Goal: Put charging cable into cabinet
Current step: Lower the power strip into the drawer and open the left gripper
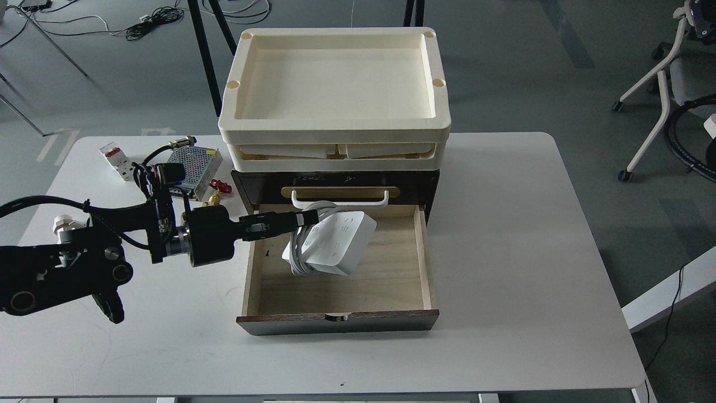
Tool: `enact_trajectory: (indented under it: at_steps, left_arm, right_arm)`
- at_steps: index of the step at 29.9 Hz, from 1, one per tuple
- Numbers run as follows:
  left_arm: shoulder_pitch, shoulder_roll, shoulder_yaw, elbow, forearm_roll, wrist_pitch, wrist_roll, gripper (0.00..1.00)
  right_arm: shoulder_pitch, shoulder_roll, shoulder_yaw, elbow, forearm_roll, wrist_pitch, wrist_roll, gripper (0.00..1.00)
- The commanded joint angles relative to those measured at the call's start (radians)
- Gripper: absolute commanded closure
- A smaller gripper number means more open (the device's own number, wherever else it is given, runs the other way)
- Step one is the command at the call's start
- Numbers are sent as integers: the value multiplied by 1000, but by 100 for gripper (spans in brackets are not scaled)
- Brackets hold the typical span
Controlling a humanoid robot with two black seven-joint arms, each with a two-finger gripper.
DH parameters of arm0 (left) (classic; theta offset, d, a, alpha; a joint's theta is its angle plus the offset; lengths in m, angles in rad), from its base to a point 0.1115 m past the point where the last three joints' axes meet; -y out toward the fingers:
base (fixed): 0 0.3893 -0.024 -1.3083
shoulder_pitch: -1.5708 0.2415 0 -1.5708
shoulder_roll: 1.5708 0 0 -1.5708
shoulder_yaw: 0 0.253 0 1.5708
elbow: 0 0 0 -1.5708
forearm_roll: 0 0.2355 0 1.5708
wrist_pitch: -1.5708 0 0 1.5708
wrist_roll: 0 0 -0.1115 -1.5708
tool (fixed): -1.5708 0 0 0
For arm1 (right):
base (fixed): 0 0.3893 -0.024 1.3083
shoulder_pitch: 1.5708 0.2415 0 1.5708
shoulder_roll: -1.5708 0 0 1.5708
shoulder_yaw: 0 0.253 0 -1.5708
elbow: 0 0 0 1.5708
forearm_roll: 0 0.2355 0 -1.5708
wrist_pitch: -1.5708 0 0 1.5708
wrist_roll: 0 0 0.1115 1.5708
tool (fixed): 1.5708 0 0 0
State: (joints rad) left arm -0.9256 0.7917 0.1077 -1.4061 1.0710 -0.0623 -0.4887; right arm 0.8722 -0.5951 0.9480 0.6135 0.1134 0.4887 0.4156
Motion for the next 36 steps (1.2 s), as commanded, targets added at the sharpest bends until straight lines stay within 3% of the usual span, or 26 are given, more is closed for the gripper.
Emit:
enact_trajectory:
  at_steps: [1,23,36]
  left_arm:
    - [31,-9,3,26,43,47,0,94]
    - [80,-52,4,36,103,150,0,95]
    - [97,-135,6,141,104,167,0,95]
  right_arm:
    - [-1,0,0,0,0,0,0,1]
    - [-18,0,2,3,0,0,0,1]
    - [-24,-2,2,3,0,0,0,1]
